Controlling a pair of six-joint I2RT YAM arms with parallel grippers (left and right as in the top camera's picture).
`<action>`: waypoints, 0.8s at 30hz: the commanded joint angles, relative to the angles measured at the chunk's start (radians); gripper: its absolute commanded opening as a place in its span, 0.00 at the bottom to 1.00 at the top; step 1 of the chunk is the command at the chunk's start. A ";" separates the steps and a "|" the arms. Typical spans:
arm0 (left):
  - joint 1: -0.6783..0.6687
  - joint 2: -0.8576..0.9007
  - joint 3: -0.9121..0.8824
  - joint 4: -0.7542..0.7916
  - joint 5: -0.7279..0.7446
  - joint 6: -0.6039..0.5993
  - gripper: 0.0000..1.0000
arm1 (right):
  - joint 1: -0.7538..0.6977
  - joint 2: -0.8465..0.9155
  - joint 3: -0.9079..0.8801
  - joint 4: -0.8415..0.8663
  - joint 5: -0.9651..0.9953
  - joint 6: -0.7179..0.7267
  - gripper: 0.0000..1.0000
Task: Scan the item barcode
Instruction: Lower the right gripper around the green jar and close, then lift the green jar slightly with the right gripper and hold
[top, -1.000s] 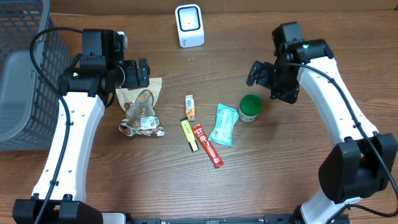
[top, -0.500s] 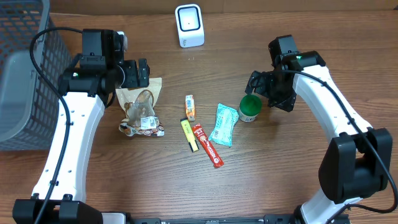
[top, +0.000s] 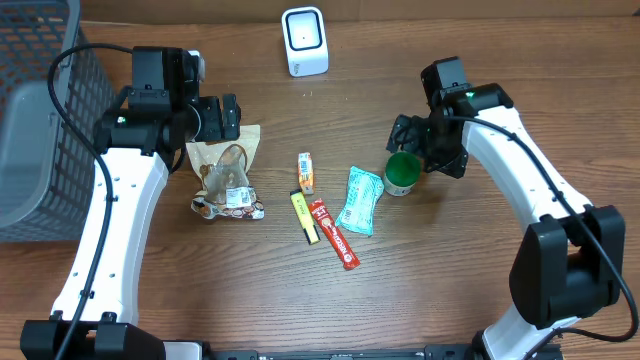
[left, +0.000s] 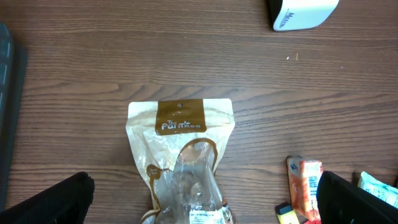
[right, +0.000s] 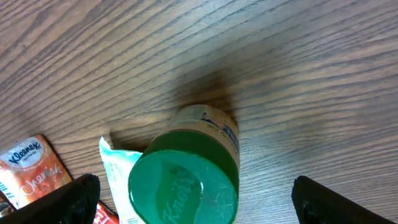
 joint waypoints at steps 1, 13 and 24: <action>-0.001 0.007 0.006 0.003 0.004 -0.006 1.00 | 0.020 -0.006 -0.011 0.005 0.028 0.000 1.00; -0.001 0.006 0.006 0.003 0.004 -0.006 1.00 | 0.088 -0.006 -0.048 0.047 0.114 0.001 1.00; -0.001 0.006 0.006 0.003 0.004 -0.006 1.00 | 0.098 -0.004 -0.168 0.171 0.122 0.001 1.00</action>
